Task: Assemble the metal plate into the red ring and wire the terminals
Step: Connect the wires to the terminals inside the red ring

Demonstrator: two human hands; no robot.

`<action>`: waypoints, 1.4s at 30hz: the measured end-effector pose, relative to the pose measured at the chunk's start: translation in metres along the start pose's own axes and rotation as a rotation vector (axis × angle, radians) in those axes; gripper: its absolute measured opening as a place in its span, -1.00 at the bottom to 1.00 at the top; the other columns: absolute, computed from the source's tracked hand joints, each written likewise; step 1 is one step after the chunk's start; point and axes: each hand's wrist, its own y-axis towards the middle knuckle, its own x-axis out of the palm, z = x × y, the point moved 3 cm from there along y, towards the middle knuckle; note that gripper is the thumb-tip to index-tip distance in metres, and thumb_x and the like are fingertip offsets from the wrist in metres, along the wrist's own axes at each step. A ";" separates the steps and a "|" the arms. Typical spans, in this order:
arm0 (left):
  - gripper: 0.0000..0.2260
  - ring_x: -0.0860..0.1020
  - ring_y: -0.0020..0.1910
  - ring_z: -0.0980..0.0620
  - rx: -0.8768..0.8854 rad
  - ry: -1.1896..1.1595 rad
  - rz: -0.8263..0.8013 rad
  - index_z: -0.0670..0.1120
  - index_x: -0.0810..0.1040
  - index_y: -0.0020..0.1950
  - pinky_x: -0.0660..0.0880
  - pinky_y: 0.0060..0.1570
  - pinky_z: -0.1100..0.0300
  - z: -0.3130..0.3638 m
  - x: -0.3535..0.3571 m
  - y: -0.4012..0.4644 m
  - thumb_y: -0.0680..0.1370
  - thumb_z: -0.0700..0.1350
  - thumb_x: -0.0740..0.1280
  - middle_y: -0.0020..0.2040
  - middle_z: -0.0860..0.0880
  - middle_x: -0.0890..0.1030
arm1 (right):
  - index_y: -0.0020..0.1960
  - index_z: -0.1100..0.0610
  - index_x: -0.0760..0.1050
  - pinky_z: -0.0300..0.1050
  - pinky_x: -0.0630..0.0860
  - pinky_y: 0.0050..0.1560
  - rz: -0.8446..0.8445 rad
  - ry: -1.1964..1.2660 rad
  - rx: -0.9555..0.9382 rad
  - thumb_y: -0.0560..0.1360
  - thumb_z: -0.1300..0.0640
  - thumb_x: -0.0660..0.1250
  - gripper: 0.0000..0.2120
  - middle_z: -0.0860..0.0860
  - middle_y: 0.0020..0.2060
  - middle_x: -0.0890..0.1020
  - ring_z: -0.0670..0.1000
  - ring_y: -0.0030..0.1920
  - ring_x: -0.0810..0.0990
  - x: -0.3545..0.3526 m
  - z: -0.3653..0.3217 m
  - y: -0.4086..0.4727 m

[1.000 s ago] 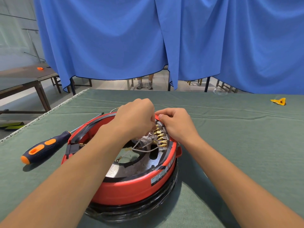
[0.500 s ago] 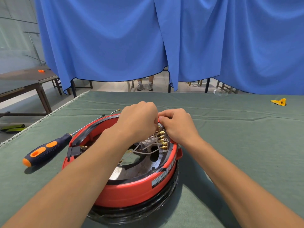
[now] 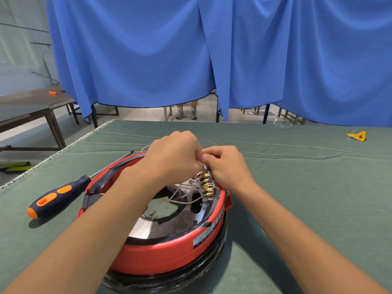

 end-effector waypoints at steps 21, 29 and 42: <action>-0.94 0.47 -0.25 -0.02 0.108 0.173 -0.078 0.09 0.61 -0.21 0.20 -0.44 0.23 0.008 -0.002 -0.007 0.44 -0.07 0.41 -0.40 0.11 0.41 | 0.02 0.11 0.68 -0.25 0.40 -0.10 0.001 0.062 0.004 0.53 0.19 0.26 -0.79 -0.02 -0.07 0.70 -0.08 -0.03 0.61 0.002 0.003 0.002; -0.80 0.53 -0.25 -0.01 0.108 0.161 -0.090 0.09 0.48 -0.33 0.29 -0.38 0.19 0.007 -0.001 -0.006 0.44 -0.07 0.42 -0.41 0.12 0.42 | 0.02 0.09 0.68 -0.23 0.41 -0.11 0.014 0.067 0.004 0.54 0.19 0.26 -0.79 -0.02 -0.09 0.70 -0.09 -0.08 0.59 0.002 0.004 0.002; -0.85 0.52 -0.27 0.00 0.096 0.141 -0.106 0.11 0.52 -0.28 0.28 -0.41 0.21 0.005 -0.001 -0.005 0.45 -0.05 0.42 -0.44 0.13 0.41 | 0.06 0.12 0.66 -0.19 0.48 0.02 0.013 0.070 0.000 0.55 0.19 0.27 -0.79 -0.01 -0.03 0.70 -0.06 0.03 0.61 0.002 0.003 0.002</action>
